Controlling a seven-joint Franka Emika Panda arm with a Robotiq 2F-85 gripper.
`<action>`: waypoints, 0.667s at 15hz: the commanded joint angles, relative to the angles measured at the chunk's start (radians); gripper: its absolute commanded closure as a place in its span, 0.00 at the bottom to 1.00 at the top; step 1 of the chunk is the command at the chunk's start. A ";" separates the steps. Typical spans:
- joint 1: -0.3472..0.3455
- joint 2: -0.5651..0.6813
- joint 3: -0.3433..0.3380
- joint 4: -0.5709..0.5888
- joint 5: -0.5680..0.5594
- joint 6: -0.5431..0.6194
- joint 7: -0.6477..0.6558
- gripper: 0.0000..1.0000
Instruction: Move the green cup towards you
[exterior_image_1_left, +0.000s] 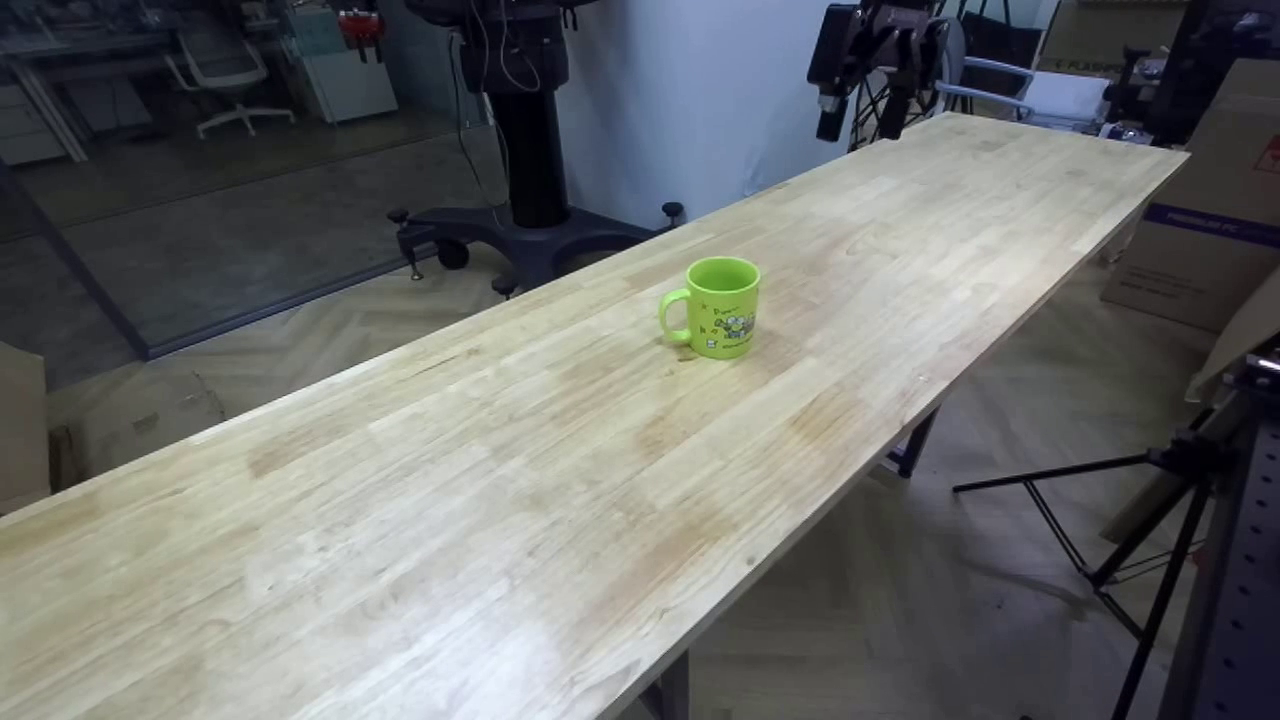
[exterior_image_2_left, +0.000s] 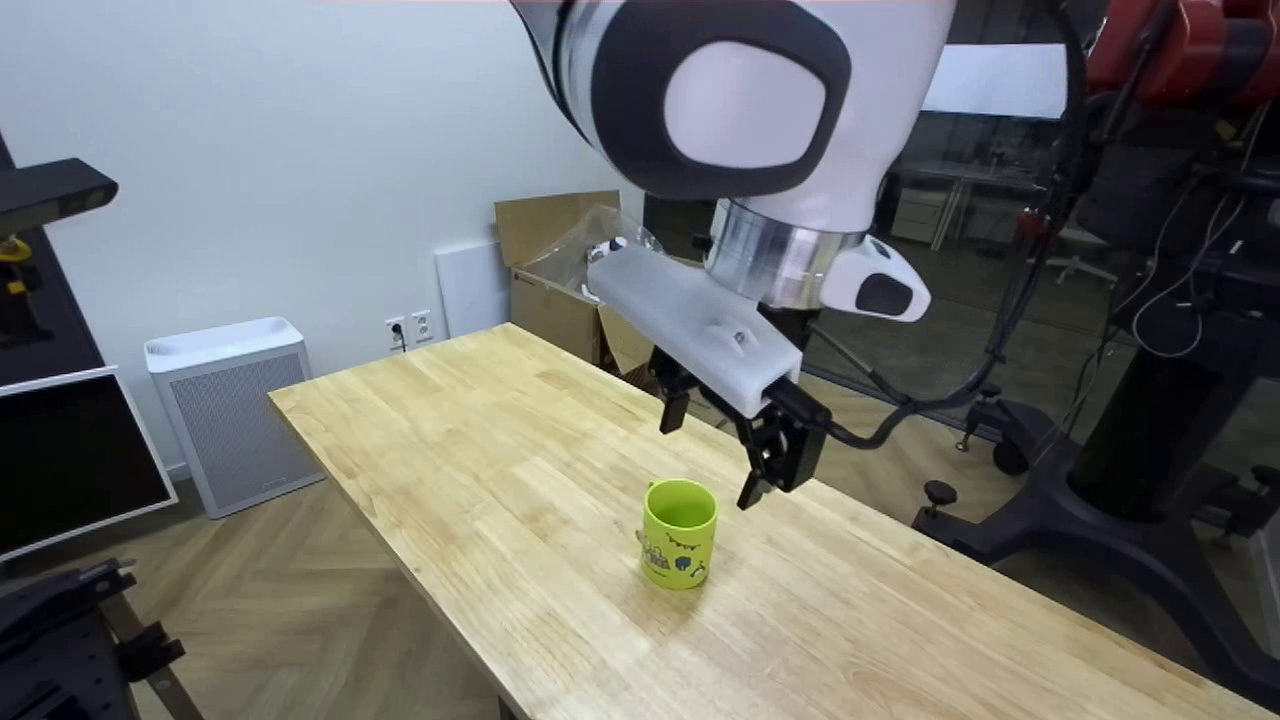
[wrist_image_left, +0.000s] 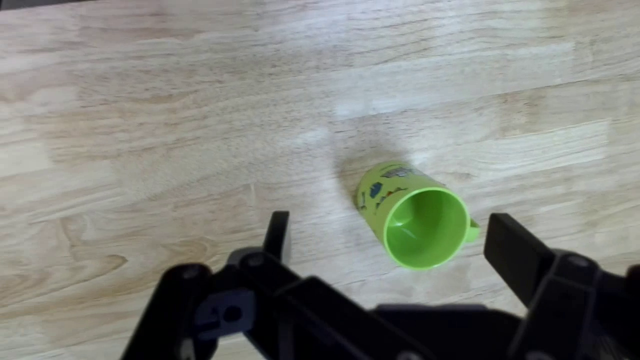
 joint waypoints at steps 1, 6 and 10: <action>-0.038 0.027 0.033 0.022 -0.038 0.000 0.041 0.00; -0.046 0.071 0.047 0.057 -0.065 -0.001 0.052 0.00; -0.033 0.156 0.063 0.153 -0.155 -0.029 0.073 0.00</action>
